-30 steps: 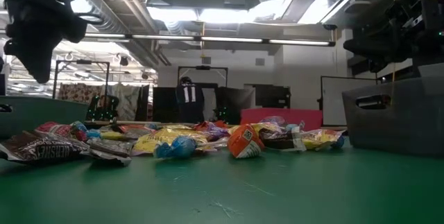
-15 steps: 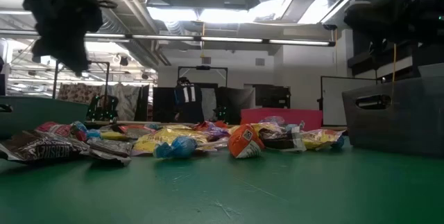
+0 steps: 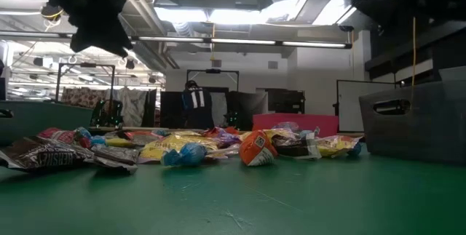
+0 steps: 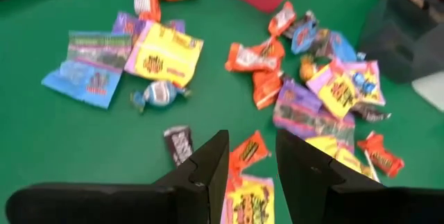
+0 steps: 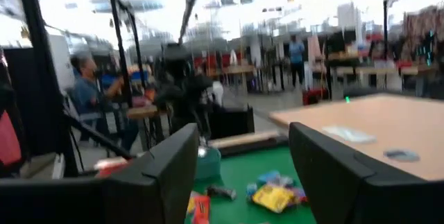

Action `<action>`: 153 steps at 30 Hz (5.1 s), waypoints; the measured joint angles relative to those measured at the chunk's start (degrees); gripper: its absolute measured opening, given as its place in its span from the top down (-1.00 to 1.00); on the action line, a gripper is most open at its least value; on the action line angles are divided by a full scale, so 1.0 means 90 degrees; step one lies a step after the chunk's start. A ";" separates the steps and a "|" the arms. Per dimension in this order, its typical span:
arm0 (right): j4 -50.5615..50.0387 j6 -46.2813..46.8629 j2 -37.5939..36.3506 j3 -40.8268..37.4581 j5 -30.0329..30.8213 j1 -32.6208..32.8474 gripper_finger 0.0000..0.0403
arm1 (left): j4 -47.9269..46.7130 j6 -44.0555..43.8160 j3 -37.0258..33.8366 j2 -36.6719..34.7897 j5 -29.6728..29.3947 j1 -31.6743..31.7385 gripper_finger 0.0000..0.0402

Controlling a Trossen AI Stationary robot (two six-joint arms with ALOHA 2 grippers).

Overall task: Sort candy
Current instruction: Put the orange chocolate bar into the red bin

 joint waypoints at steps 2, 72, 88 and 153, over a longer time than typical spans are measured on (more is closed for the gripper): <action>0.0005 -0.0009 0.0615 0.0308 0.0141 0.0000 -0.13 | 0.0101 0.0005 0.0000 0.0002 -0.0037 -0.0002 0.46; -0.3839 -0.1719 1.0697 0.6343 -0.0571 -0.0459 -0.12 | 0.0131 0.0005 -0.0002 0.0002 -0.0545 0.0000 0.46; -0.3837 -0.1717 1.0712 0.6343 -0.0581 -0.0452 0.25 | 0.0174 0.0005 -0.0002 0.0002 -0.0562 0.0000 0.46; -0.9231 -0.2371 1.0460 0.8839 0.3065 -0.1086 0.13 | 0.2308 0.1542 -0.0002 0.1758 -0.0511 -0.0020 0.46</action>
